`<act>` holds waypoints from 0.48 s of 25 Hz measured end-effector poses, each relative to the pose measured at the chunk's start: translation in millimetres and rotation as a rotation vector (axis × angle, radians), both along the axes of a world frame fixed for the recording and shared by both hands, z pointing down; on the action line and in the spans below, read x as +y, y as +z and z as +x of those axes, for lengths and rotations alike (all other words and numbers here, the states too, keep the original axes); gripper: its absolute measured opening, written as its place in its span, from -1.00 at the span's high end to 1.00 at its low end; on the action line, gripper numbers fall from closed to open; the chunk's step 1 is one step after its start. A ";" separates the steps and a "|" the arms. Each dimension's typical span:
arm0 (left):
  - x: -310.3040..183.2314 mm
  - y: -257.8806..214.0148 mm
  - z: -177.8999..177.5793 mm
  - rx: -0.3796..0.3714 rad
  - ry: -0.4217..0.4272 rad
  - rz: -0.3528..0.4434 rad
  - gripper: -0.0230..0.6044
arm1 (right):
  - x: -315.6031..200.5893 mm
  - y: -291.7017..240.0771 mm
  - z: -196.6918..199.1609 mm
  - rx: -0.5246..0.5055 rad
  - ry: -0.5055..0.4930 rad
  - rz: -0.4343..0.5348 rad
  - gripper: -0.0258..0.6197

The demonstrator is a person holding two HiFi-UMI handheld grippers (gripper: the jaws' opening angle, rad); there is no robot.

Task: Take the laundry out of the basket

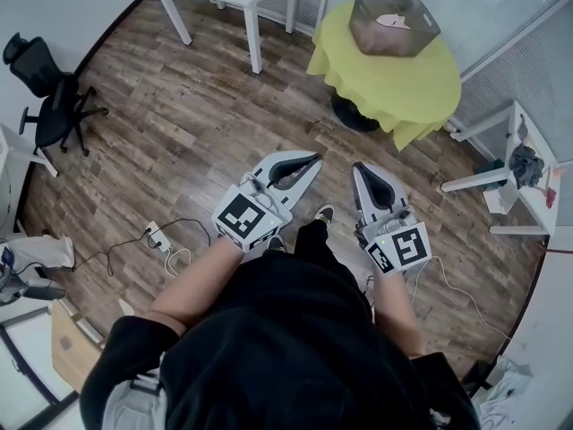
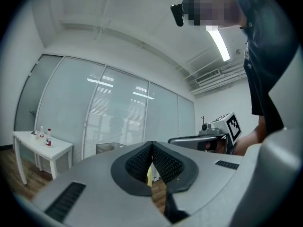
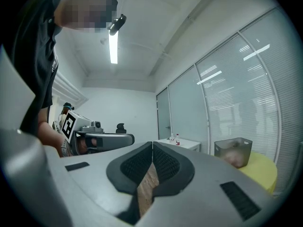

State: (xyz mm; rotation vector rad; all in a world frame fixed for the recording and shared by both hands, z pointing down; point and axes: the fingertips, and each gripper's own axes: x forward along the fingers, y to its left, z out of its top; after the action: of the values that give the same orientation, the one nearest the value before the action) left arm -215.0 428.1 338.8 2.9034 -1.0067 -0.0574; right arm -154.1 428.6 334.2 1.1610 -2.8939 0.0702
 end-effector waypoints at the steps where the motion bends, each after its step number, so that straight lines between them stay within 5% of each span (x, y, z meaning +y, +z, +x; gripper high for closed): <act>1: -6.6 0.2 1.0 -0.003 -0.004 0.001 0.89 | -7.3 0.6 1.8 -0.001 -0.001 0.001 0.84; 12: -106.7 -6.3 40.5 -0.017 -0.031 -0.001 0.89 | -109.9 -2.6 38.6 -0.002 -0.038 0.005 0.84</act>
State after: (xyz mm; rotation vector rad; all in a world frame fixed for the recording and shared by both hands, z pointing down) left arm -174.4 321.4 332.6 2.8928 -1.0543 -0.0342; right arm -115.5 318.7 331.6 1.1064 -2.9187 0.0636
